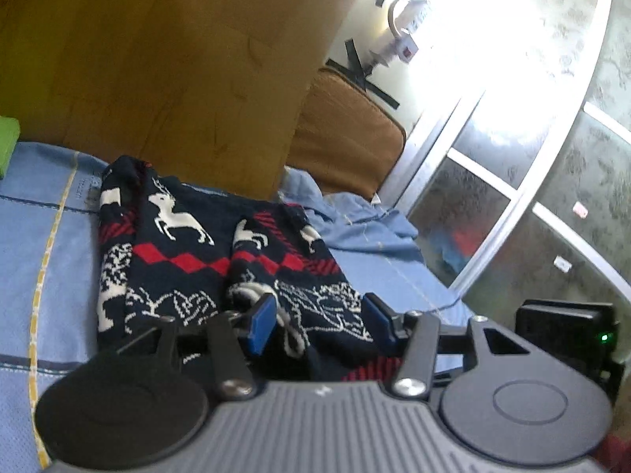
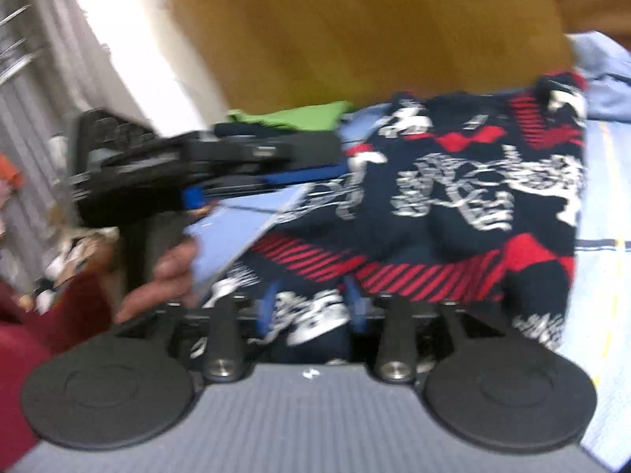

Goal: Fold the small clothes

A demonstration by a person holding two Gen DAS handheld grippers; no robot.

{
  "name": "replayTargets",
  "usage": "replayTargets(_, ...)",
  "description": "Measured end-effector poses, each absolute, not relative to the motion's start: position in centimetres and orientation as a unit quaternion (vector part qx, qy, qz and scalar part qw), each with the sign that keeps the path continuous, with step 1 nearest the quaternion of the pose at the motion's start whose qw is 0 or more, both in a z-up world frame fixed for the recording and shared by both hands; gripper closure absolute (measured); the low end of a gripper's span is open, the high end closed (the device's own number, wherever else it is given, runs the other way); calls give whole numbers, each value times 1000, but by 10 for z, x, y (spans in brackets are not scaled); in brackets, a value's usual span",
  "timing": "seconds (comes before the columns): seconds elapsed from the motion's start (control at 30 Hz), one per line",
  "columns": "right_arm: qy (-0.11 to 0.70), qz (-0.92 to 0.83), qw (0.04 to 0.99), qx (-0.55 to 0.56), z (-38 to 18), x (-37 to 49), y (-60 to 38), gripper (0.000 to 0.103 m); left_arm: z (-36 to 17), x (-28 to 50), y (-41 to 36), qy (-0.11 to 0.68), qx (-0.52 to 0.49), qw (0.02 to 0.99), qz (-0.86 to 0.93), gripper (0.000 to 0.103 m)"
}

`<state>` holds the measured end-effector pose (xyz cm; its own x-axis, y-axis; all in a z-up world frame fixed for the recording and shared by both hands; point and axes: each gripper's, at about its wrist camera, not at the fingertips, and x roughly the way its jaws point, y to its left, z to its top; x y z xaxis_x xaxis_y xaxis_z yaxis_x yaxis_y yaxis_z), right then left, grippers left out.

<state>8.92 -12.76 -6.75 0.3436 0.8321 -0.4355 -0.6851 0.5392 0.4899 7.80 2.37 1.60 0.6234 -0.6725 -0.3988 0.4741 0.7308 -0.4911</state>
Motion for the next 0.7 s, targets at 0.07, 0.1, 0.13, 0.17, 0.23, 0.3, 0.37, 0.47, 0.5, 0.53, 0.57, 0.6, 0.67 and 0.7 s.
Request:
replayTargets(0.07,327,476,809,107,-69,86,-127,53,11,84,20,311,-164,881,-318,54)
replayTargets(0.1,328,477,808,109,-67,88,-127,52,8,87,17,328,-153,880,-307,54)
replayTargets(0.13,329,480,805,114,-67,90,-127,52,1,94,13,359,-139,876,-290,54)
replayTargets(0.17,331,481,803,121,-67,93,-125,52,-2,98,13,369,-145,872,-288,54)
replayTargets(0.23,333,484,799,131,-68,95,-128,51,-4,100,19,371,-158,866,-296,54)
replayTargets(0.3,331,488,797,133,-69,93,-132,47,-5,100,20,371,-157,866,-297,54)
replayTargets(0.37,329,496,791,140,-70,93,-130,43,-4,98,18,369,-147,869,-295,54)
replayTargets(0.47,329,504,783,158,-70,91,-137,42,-4,98,18,369,-146,869,-295,54)
replayTargets(0.5,330,505,781,162,-70,92,-137,41,-4,97,18,369,-147,869,-295,54)
replayTargets(0.53,330,507,778,168,-70,92,-139,41,-4,97,16,369,-147,869,-295,54)
replayTargets(0.57,330,509,776,172,-70,93,-140,40,-4,97,16,369,-146,869,-295,54)
replayTargets(0.6,330,511,774,177,-70,93,-141,39,-4,97,17,368,-146,869,-295,53)
replayTargets(0.67,330,513,771,183,-70,94,-141,38,-3,98,16,368,-145,870,-294,53)
replayTargets(0.7,330,514,770,185,-70,94,-141,38,-3,98,17,367,-144,871,-293,53)
